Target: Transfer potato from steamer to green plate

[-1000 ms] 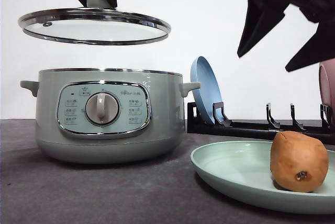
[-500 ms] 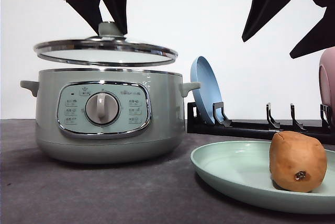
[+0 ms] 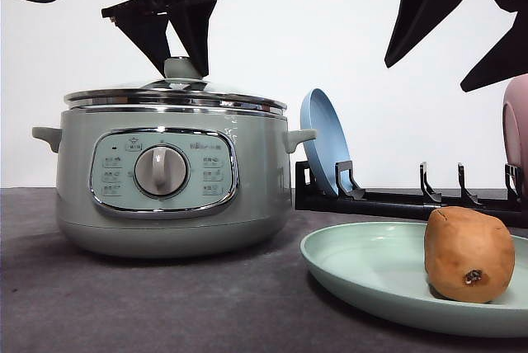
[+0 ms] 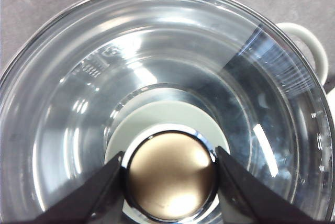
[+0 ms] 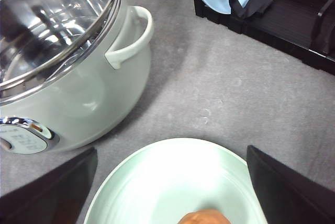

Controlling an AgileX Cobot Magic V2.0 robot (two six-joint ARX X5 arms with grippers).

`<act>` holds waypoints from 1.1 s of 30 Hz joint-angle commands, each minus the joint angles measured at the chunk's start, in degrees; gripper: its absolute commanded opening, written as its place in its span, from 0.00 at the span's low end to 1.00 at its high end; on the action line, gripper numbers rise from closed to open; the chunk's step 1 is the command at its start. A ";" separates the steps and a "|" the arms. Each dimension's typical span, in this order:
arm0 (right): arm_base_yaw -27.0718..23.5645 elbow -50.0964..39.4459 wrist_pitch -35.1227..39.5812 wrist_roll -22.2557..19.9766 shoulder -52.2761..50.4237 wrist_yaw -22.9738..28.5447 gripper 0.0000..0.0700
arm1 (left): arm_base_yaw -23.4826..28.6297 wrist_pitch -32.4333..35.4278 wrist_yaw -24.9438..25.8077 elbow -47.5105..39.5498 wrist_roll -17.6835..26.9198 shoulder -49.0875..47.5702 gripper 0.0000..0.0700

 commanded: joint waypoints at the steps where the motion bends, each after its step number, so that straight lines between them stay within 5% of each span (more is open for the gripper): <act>1: 0.28 0.94 0.37 -0.49 0.22 0.24 0.82 | -0.34 1.20 0.09 1.60 0.35 0.35 0.01; 33: 0.28 0.94 0.37 -0.62 0.22 0.61 0.82 | -1.20 0.20 0.09 1.57 0.33 2.57 0.01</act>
